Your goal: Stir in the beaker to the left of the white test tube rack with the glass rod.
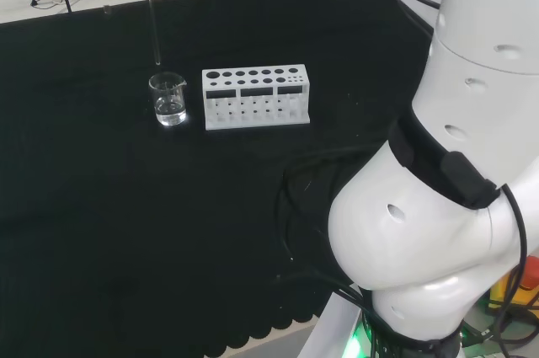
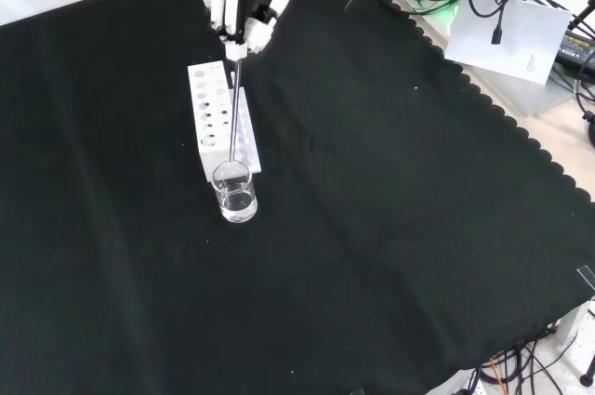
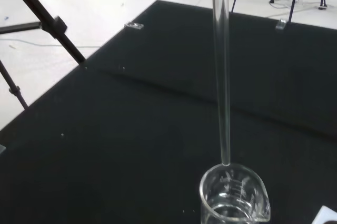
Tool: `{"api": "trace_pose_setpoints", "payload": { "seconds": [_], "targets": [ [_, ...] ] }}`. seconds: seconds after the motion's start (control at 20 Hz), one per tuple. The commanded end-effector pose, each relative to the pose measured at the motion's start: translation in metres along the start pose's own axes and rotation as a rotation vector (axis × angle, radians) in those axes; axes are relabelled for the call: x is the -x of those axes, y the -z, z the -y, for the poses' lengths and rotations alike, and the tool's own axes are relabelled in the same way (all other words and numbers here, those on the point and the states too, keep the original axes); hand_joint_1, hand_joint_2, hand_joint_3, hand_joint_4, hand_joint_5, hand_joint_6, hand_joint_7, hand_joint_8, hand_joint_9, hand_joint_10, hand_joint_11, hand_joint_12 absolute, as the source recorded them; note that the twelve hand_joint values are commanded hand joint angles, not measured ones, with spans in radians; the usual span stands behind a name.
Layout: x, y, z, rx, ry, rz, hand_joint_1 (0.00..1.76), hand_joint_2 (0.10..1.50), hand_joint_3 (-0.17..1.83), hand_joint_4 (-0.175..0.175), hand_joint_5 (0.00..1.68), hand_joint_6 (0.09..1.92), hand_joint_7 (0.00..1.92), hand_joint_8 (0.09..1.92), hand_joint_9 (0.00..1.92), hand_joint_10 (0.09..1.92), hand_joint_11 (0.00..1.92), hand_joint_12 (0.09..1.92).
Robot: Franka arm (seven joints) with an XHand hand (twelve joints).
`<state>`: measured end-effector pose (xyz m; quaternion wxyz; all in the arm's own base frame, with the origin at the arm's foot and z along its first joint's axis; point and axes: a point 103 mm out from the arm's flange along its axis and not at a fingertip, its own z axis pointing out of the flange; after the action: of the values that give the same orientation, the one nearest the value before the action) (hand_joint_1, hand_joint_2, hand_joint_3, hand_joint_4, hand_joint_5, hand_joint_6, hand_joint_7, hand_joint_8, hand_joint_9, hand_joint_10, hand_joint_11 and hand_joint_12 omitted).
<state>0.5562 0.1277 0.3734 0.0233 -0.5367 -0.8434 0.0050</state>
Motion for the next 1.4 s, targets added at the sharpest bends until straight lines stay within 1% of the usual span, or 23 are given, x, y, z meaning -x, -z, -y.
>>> {"api": "trace_pose_setpoints", "payload": {
  "seconds": [0.05, 0.15, 0.3, 0.6, 0.7, 0.8, 1.15, 1.3, 1.4],
  "targets": [
    [0.016, -0.019, -0.008, -0.019, -0.006, 0.003, 1.31, 1.10, -0.17, -0.175, 1.42, 0.09, 1.13, 1.10, 1.54, 0.94, 1.67, 0.61],
    [0.019, -0.028, -0.010, -0.032, -0.012, 0.002, 1.31, 1.10, -0.17, -0.175, 1.42, 0.09, 1.12, 1.10, 1.54, 0.94, 1.67, 0.61],
    [0.019, -0.036, -0.013, -0.041, -0.010, 0.003, 1.31, 1.10, -0.17, -0.175, 1.42, 0.09, 1.12, 1.10, 1.54, 0.94, 1.67, 0.61],
    [0.020, -0.060, -0.022, -0.067, -0.009, 0.000, 1.31, 1.11, -0.17, -0.175, 1.42, 0.09, 1.11, 1.11, 1.54, 0.94, 1.67, 0.61],
    [0.025, -0.076, -0.023, -0.082, -0.018, -0.005, 1.31, 1.11, -0.17, -0.175, 1.42, 0.09, 1.11, 1.12, 1.54, 0.94, 1.67, 0.61],
    [0.026, -0.084, -0.023, -0.095, -0.020, -0.002, 1.31, 1.11, -0.17, -0.175, 1.42, 0.09, 1.11, 1.12, 1.54, 0.94, 1.67, 0.61],
    [0.016, -0.095, -0.023, -0.114, 0.002, 0.008, 1.31, 1.11, -0.17, -0.175, 1.42, 0.09, 1.10, 1.13, 1.54, 0.94, 1.67, 0.61],
    [0.011, -0.097, -0.023, -0.122, -0.003, 0.001, 1.31, 1.11, -0.17, -0.175, 1.42, 0.09, 1.10, 1.13, 1.54, 0.94, 1.67, 0.61],
    [0.014, -0.103, -0.020, -0.123, -0.001, -0.017, 1.31, 1.11, -0.17, -0.175, 1.42, 0.09, 1.10, 1.13, 1.54, 0.94, 1.67, 0.61]
  ]
}}
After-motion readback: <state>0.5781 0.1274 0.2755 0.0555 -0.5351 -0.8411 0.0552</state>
